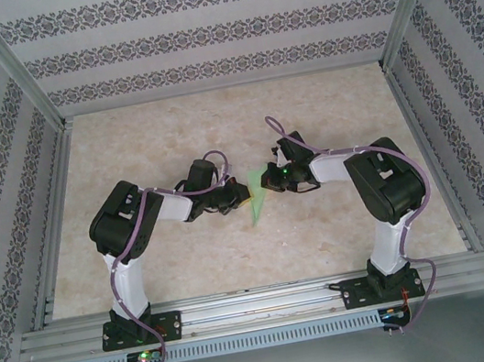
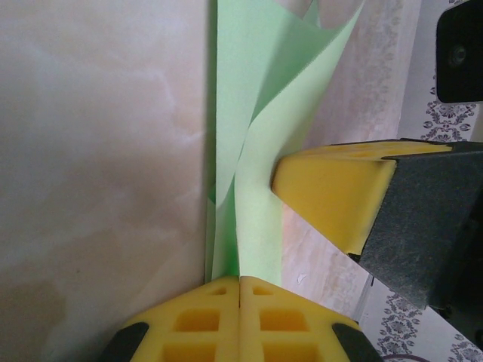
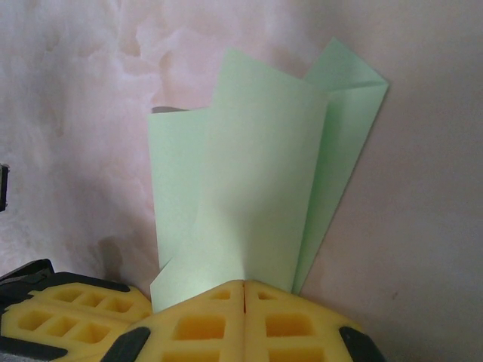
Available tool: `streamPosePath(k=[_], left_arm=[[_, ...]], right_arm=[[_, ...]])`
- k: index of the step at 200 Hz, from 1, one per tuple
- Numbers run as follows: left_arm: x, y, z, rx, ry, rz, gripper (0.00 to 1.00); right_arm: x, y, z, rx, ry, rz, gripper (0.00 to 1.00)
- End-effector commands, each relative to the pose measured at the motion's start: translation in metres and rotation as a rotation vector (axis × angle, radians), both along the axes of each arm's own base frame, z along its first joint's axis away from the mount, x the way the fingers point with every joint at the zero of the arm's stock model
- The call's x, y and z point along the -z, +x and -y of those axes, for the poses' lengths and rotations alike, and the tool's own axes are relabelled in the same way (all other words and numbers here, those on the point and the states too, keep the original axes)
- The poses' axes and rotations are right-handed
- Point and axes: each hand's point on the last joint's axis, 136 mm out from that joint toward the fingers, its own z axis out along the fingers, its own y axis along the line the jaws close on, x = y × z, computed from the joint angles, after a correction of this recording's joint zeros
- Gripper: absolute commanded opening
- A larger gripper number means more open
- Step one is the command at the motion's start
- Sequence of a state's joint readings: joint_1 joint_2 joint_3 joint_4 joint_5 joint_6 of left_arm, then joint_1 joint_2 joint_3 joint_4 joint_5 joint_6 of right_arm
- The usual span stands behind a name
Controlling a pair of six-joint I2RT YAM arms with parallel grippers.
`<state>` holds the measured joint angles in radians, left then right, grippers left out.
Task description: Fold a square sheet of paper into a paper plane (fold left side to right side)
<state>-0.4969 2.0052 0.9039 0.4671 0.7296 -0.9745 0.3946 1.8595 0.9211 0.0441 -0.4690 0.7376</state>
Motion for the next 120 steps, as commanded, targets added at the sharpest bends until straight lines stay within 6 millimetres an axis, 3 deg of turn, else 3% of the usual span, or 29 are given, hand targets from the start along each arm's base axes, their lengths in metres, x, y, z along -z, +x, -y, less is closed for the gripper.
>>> streamPosePath(k=[1,35,56,88,120], left_arm=[[0.039,0.001,-0.045,-0.109,0.196,-0.086,0.13],[-0.002,0.012,-0.041,-0.092,0.178,-0.01,0.26],[-0.025,0.012,-0.045,-0.086,0.207,0.032,0.28],[-0.06,-0.001,-0.045,-0.032,0.202,0.073,0.2],[-0.083,-0.029,-0.017,0.079,0.109,0.047,0.13]], right_arm=[[0.035,-0.025,0.018,0.02,-0.07,-0.109,0.0],[0.043,-0.033,0.022,0.021,-0.078,-0.137,0.0],[0.045,-0.035,0.023,0.024,-0.081,-0.145,0.0],[0.043,-0.033,0.023,0.024,-0.078,-0.139,0.0],[0.044,-0.034,0.022,0.02,-0.081,-0.14,0.0]])
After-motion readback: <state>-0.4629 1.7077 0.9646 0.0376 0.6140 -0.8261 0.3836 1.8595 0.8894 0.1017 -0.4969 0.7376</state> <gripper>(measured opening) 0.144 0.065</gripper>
